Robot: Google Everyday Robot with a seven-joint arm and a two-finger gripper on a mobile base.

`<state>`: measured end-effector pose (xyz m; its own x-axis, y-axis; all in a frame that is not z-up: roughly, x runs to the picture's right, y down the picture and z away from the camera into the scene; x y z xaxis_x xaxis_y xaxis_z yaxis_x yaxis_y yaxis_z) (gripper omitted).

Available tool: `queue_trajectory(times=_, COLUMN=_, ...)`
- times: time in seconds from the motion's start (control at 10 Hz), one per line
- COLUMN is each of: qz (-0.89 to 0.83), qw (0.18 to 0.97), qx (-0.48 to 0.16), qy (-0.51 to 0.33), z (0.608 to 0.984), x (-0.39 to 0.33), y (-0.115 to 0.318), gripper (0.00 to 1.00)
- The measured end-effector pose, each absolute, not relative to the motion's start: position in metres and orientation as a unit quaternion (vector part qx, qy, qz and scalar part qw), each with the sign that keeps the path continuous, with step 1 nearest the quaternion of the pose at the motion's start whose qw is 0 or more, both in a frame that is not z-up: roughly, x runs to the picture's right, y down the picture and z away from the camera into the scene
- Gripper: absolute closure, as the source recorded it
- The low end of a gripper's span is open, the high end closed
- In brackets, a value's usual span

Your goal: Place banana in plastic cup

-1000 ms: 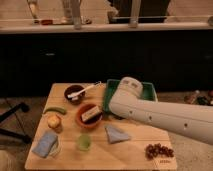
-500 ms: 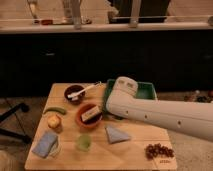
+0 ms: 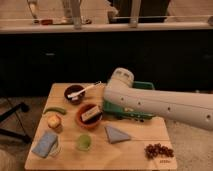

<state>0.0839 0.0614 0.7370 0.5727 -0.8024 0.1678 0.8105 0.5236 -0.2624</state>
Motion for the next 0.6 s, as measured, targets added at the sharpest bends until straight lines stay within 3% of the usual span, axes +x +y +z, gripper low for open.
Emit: queue_trajectory(times=0.6, qz=-0.469, qw=0.869, qx=-0.157, qy=-0.022, z=0.768, x=0.094, y=0.025, gripper=0.20)
